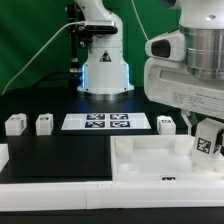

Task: Assemble one leg

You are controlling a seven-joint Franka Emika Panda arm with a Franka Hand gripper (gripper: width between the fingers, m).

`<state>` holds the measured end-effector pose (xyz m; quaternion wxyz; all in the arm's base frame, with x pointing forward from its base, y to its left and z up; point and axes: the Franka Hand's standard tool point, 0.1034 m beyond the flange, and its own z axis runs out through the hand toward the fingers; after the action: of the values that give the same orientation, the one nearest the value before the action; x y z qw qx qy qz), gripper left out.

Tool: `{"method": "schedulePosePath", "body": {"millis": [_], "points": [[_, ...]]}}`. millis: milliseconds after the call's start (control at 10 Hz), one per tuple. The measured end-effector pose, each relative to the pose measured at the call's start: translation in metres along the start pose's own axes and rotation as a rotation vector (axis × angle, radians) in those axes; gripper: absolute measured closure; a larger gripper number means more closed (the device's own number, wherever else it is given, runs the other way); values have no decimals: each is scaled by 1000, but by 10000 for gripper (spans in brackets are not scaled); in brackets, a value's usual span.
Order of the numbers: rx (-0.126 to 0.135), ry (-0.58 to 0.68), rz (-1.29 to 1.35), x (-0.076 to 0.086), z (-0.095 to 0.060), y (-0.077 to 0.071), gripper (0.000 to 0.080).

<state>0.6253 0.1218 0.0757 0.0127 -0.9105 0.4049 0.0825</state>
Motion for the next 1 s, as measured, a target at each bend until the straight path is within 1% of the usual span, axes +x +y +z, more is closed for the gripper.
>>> {"method": "schedulePosePath", "body": {"millis": [100, 200, 400, 500, 600, 700, 800, 900, 1000], "points": [[2, -4, 121, -1, 0, 0, 505], [2, -4, 175, -1, 1, 0, 505], [1, -5, 166, -1, 1, -1, 504], [1, -5, 162, -2, 1, -1, 277], [1, -5, 137, -2, 1, -1, 277], [1, -4, 126, -2, 1, -1, 177], [1, -5, 64, -2, 1, -1, 158], [-5, -5, -110, -2, 2, 0, 158], [-6, -6, -212, -2, 3, 0, 151]]}}
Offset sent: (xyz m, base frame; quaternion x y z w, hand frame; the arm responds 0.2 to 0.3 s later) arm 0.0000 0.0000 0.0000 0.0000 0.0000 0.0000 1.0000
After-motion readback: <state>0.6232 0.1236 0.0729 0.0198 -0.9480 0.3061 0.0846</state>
